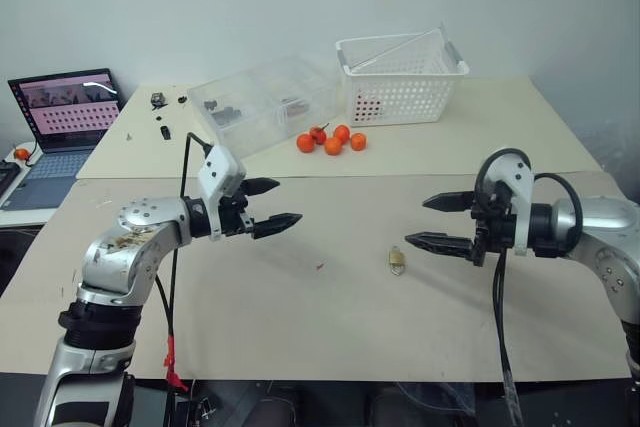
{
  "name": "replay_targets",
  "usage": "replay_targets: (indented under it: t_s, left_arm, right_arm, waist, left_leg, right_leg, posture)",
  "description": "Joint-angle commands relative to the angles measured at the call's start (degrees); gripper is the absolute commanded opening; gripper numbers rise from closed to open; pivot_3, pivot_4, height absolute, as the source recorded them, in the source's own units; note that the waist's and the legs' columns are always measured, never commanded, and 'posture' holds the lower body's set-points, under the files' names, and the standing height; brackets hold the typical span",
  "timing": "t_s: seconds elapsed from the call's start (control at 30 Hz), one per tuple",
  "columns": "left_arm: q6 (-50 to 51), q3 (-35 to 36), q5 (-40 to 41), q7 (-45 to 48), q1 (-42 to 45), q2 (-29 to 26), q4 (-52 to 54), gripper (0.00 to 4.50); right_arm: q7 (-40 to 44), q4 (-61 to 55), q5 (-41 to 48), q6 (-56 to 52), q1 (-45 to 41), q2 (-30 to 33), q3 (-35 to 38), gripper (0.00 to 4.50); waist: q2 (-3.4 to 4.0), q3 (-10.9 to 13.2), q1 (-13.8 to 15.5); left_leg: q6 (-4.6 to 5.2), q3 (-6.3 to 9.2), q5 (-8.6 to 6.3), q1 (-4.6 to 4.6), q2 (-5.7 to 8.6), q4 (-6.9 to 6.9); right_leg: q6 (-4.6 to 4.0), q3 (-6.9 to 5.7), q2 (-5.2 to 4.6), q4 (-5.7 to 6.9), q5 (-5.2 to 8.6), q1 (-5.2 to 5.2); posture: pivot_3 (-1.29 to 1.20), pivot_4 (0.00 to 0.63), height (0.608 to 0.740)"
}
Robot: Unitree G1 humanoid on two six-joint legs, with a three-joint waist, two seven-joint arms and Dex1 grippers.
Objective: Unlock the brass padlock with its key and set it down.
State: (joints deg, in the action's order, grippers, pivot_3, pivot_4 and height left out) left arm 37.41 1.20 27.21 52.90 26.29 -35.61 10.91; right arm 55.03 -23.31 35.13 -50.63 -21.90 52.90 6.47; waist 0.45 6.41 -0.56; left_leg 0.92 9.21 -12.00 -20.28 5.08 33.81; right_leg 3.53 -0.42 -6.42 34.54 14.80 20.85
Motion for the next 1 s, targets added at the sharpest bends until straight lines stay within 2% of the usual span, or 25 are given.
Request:
replay_targets:
  t_s: [0.03,0.37,0.5,0.63,0.7,0.83,1.0]
  left_arm:
    - [-2.42,0.20,0.02,1.14,2.46,-0.29,-0.91,4.50]
    - [-7.07,-4.63,-2.91,3.64,10.12,3.10,-10.16,4.50]
    - [-9.71,-6.33,-4.28,4.97,15.01,6.11,-16.30,4.50]
    - [-12.54,-8.58,-5.96,8.18,20.37,8.96,-23.23,4.50]
    - [-13.51,-8.95,-6.57,9.19,21.42,9.52,-25.08,4.50]
    - [-15.39,-10.43,-8.36,11.32,24.61,11.14,-29.63,4.50]
    - [-15.72,-10.66,-9.30,13.25,25.88,11.22,-31.44,4.50]
  right_arm:
    - [-1.17,-3.08,1.49,0.61,0.35,0.03,3.00,4.44]
    - [-9.87,-8.57,3.77,-3.91,4.47,-1.11,7.71,4.44]
    - [-18.87,-11.97,0.00,-5.11,5.78,-3.79,7.01,4.44]
    - [-32.15,-16.89,-4.24,-9.26,7.13,-11.52,2.80,4.44]
    - [-35.21,-18.51,-5.20,-10.86,7.08,-13.75,1.38,4.44]
    - [-46.64,-20.33,-11.11,-13.91,10.25,-21.95,-3.82,4.44]
    - [-53.50,-20.00,-16.53,-13.82,14.65,-28.13,-6.67,4.44]
  waist:
    - [0.00,0.00,0.00]
    - [-0.02,0.01,0.97]
    - [-0.10,0.05,1.04]
    - [-0.17,0.04,1.08]
    - [-0.16,0.03,0.80]
    - [-0.21,0.01,0.41]
    - [-0.22,0.01,0.19]
  left_leg:
    - [0.00,0.00,0.00,0.00,0.00,0.00]
    - [0.00,-0.07,0.00,-0.04,0.00,0.02]
    - [0.00,-0.11,0.00,-0.10,-0.01,0.04]
    - [0.00,-0.10,0.00,-0.12,-0.01,0.05]
    - [-0.01,-0.11,0.01,-0.13,0.01,0.06]
    - [-0.01,-0.07,0.01,-0.13,0.02,0.06]
    - [-0.01,-0.02,0.01,-0.06,0.06,0.03]
  right_leg:
    - [0.00,0.00,0.00,0.00,0.00,0.00]
    - [-0.03,0.05,0.02,0.00,-0.02,0.07]
    - [-0.08,0.06,0.04,0.03,-0.05,0.14]
    - [-0.08,0.06,0.05,0.07,-0.05,0.17]
    - [-0.09,0.14,0.03,0.38,-0.05,0.24]
    - [-0.08,0.30,0.07,0.42,-0.05,0.30]
    - [-0.08,0.50,0.07,0.48,-0.05,0.37]
  posture:
    - [0.00,0.150,0.740]
    - [0.00,0.150,0.740]
    - [0.00,0.150,0.740]
    - [0.00,0.150,0.740]
    - [0.00,0.150,0.740]
    - [0.00,0.150,0.740]
    - [0.00,0.150,0.740]
